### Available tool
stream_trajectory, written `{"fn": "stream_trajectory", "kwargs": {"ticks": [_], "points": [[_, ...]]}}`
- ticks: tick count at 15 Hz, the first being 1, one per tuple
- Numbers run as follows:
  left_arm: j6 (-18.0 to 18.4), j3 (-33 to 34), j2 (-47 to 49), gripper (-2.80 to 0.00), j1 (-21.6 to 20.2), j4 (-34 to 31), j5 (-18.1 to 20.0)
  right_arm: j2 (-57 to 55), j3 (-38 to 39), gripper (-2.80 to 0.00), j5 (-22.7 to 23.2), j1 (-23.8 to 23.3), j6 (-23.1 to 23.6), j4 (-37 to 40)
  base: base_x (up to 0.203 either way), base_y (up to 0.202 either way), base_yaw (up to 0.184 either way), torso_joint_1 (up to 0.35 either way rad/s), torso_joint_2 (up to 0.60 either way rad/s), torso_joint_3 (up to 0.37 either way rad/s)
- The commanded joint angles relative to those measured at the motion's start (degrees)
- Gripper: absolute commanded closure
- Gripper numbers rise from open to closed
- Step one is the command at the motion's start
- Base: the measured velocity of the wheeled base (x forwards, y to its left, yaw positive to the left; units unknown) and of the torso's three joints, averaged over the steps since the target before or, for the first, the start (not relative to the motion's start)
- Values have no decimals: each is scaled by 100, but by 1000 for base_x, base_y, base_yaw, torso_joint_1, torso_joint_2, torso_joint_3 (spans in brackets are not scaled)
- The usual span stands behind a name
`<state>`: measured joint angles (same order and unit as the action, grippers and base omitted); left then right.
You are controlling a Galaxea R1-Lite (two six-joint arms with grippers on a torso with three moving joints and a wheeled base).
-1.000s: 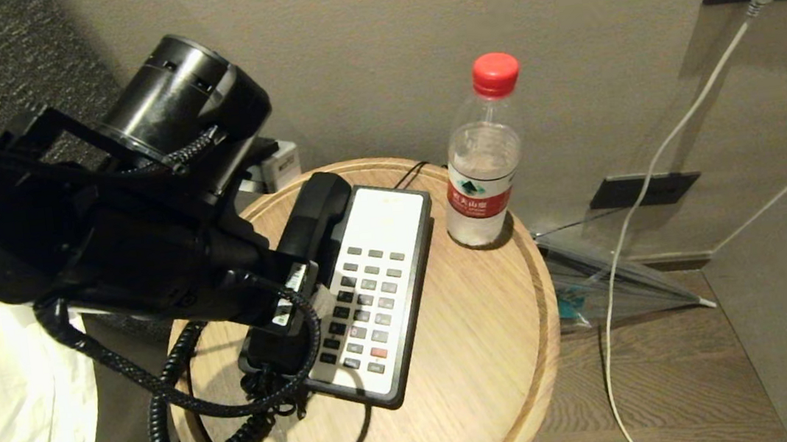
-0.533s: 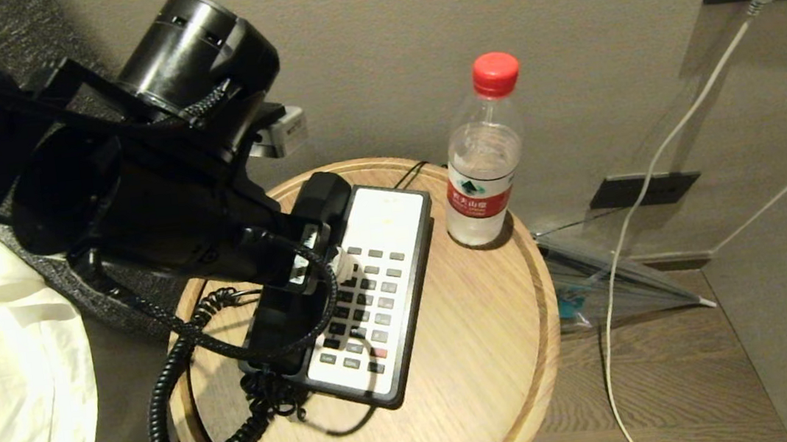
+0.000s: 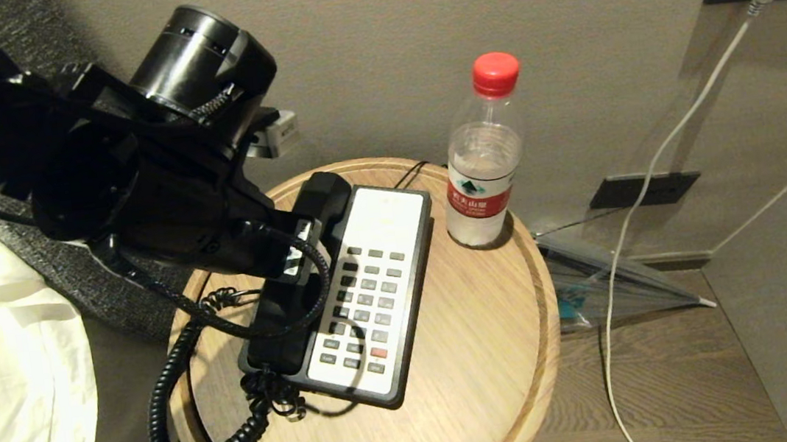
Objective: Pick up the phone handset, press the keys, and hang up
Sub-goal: Pick up the desk phone handset, then dial the number
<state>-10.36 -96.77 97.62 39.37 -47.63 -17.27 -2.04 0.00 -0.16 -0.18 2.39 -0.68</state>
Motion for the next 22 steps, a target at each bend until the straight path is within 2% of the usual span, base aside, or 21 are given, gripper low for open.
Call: {"fn": "stream_trajectory", "kwargs": {"ticks": [1,10,17,22], "points": [[-10,9,-6,0,1,-27,-13,-7,7,0,-2,1,7,-2,0,0,0,-2,-2,35],[-80,0,-112,0,1,-10,-4,-7,9,0,-2,1,7,-2,0,0,0,0,0,0],[-73,-91,-670,0,84,-15,-32,-4,9,0,-2,1,7,-2,0,0,0,0,0,0],[-290,-69,-2043,0,161,-5,-76,-7,9,0,-2,1,7,-2,0,0,0,0,0,0]]}}
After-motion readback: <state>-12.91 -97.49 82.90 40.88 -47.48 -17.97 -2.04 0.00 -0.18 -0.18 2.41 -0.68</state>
